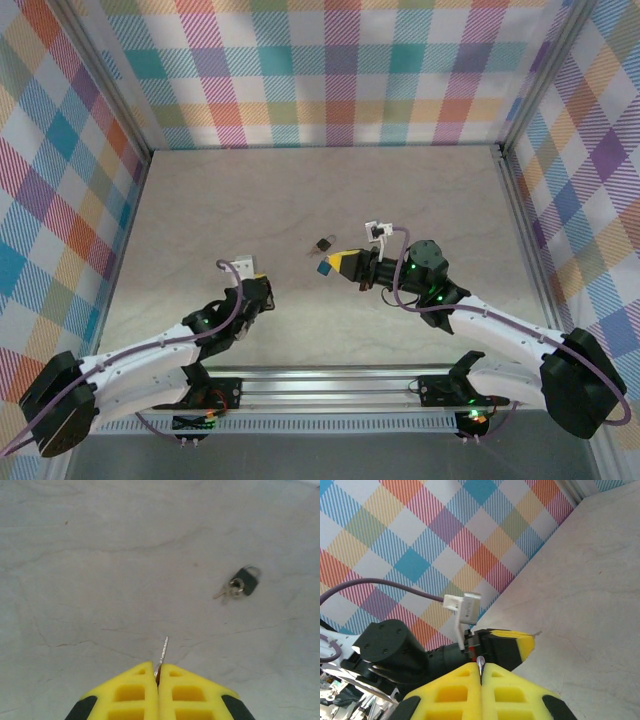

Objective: Lock with the key

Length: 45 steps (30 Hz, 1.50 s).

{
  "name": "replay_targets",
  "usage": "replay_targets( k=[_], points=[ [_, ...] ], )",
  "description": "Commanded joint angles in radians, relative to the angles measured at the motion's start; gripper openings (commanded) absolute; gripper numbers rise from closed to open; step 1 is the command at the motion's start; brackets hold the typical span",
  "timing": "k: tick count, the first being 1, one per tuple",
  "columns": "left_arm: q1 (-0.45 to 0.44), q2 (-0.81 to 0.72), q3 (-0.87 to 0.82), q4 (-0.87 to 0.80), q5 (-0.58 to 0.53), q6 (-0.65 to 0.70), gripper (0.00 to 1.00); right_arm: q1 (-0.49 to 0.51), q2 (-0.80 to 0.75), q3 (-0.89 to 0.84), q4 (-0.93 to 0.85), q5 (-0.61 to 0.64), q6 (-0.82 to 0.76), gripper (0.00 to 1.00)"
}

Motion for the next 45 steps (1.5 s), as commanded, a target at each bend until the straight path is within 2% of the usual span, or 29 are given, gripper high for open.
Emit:
replay_targets(
  k=[1,9,20,24,35,45],
  points=[
    [0.027,0.07,0.047,-0.038,-0.036,0.04,0.0,0.002,-0.027,0.001,0.009,-0.031,-0.029,0.0],
    [0.084,0.27,0.075,0.028,0.064,0.094,0.0,0.008,-0.043,-0.017,0.006,-0.044,-0.035,0.0],
    [0.102,0.384,0.105,0.047,0.126,0.114,0.0,0.013,-0.072,-0.021,-0.012,-0.053,-0.053,0.0],
    [0.102,0.413,0.113,0.041,0.14,0.114,0.07,0.014,-0.076,-0.022,-0.012,-0.054,-0.056,0.0],
    [0.103,0.453,0.13,0.023,0.147,0.123,0.12,0.018,-0.094,-0.014,-0.069,-0.055,-0.065,0.0],
    [0.106,0.448,0.144,-0.003,0.157,0.125,0.25,0.019,-0.104,-0.013,-0.087,-0.052,-0.071,0.0]
  ],
)
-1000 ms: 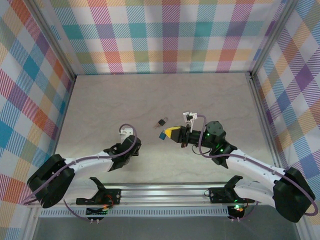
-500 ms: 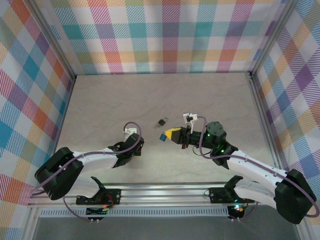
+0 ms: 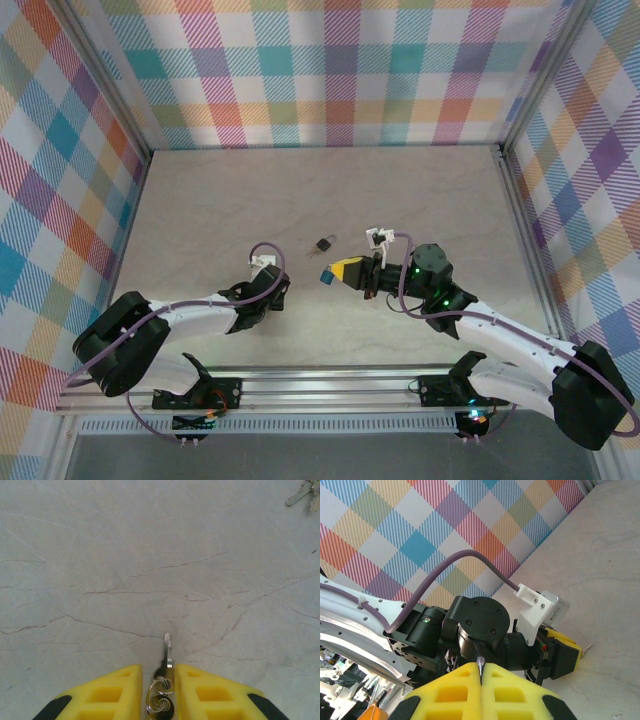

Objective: Lock with the key

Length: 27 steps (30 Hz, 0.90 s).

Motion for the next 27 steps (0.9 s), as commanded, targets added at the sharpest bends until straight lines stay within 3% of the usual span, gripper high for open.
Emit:
replay_targets(
  k=[1,9,19,27],
  points=[
    [0.012,-0.007,0.031,-0.04,0.009,0.011,0.27,0.008,-0.028,0.002,0.0,-0.015,-0.028,0.0],
    [0.014,-0.207,0.058,-0.139,-0.032,-0.014,0.45,0.008,-0.007,0.009,-0.043,-0.013,-0.034,0.0],
    [0.016,-0.534,0.126,-0.304,-0.078,-0.015,0.68,0.009,0.148,0.096,-0.125,-0.033,-0.034,0.0],
    [0.019,-0.665,0.267,-0.478,-0.1,0.079,1.0,0.057,0.328,0.257,-0.312,0.046,-0.102,0.0]
  ],
)
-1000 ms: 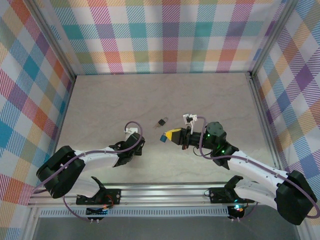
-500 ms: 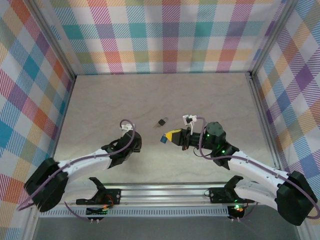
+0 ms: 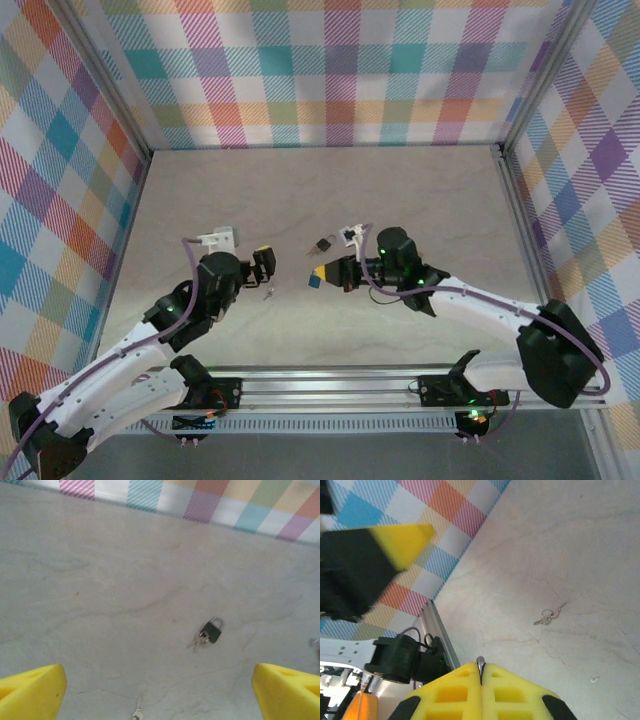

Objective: Lock with the key

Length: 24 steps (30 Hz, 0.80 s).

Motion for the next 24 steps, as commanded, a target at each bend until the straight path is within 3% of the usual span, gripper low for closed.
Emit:
replay_targets(
  k=[1,7,12,24],
  points=[
    [0.012,-0.03,0.072,-0.099,-0.036,0.078,1.0,0.028,0.07,0.086,-0.103,0.039,-0.055,0.0],
    [0.015,0.001,0.17,-0.163,-0.046,0.237,1.0,0.066,0.222,0.201,-0.165,0.068,-0.066,0.0],
    [0.028,-0.017,0.15,-0.105,-0.158,0.344,1.0,0.097,0.332,0.306,-0.221,0.093,-0.07,0.0],
    [0.046,-0.223,-0.051,0.128,-0.303,0.359,1.0,0.119,0.546,0.453,-0.266,0.084,-0.033,0.0]
  ],
)
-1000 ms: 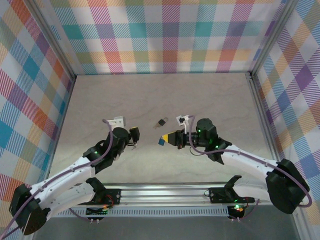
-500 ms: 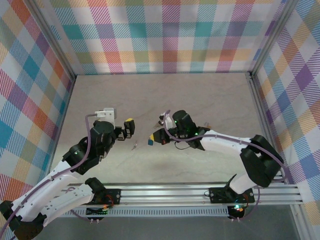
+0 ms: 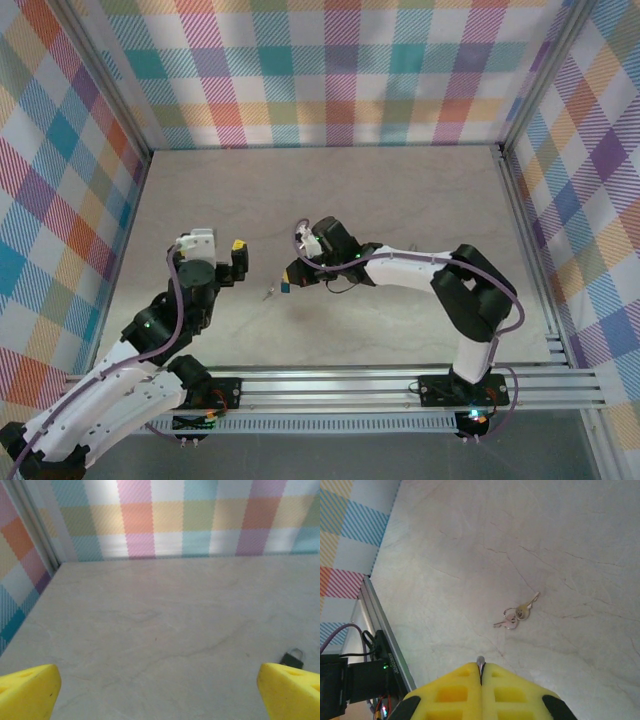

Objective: Lock with the key

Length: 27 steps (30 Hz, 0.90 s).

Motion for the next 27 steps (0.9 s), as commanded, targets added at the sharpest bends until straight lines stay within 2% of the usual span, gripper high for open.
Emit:
replay_targets(
  k=[1,27],
  points=[
    [0.012,-0.063,-0.032,0.123,-0.076,0.03,1.0,0.009,0.043,0.049,-0.02,-0.005,0.017,0.0],
    [0.02,-0.041,-0.034,0.11,-0.03,-0.002,1.0,0.018,0.224,0.161,-0.006,0.043,0.099,0.0]
  ],
)
